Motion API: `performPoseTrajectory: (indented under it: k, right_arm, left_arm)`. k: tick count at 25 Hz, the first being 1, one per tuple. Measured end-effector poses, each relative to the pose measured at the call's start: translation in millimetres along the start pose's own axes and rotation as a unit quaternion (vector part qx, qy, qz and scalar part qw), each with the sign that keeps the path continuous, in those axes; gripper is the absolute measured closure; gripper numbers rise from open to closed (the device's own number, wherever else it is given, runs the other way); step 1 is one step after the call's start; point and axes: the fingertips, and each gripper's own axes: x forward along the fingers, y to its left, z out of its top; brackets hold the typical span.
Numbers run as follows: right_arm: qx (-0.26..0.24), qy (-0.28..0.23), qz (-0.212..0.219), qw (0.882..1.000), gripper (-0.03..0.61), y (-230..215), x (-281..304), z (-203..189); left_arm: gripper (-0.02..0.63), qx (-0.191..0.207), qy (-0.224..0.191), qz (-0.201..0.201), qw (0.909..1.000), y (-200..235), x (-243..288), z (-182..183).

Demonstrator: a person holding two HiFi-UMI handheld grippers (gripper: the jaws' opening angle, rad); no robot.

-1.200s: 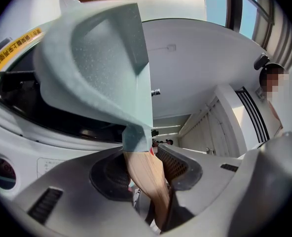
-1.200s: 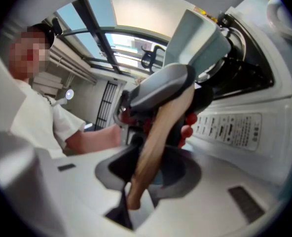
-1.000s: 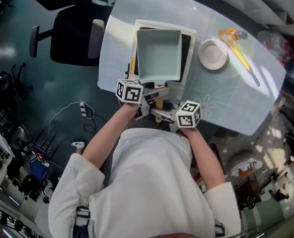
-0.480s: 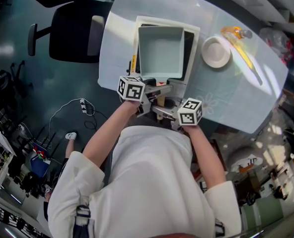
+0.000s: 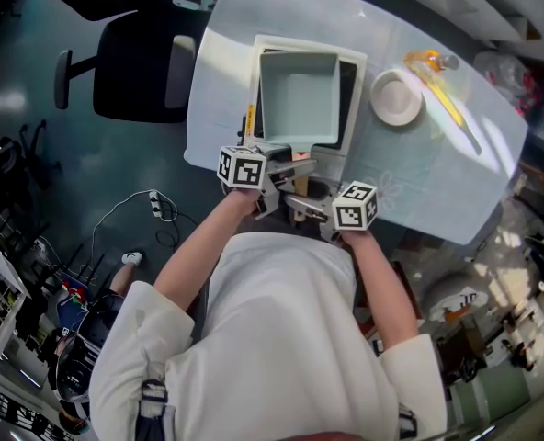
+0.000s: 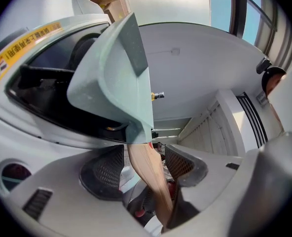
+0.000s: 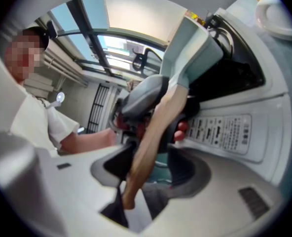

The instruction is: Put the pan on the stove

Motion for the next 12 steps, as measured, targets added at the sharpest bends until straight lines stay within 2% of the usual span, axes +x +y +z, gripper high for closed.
performPoseTrajectory:
  k: [4, 12]
  right_arm:
    - [-0.003, -0.012, -0.022, 1.0, 0.348, -0.7, -7.1, 0.9]
    - [-0.016, -0.055, -0.085, 0.995, 0.342, -2.5, -32.3, 7.1]
  left_arm:
    - [0.342, 0.002, -0.013, 0.019, 0.9997, 5.3, -13.8, 2.4]
    - [0.342, 0.048, 0.005, 0.049, 0.9976, 1.2, -35.4, -0.8]
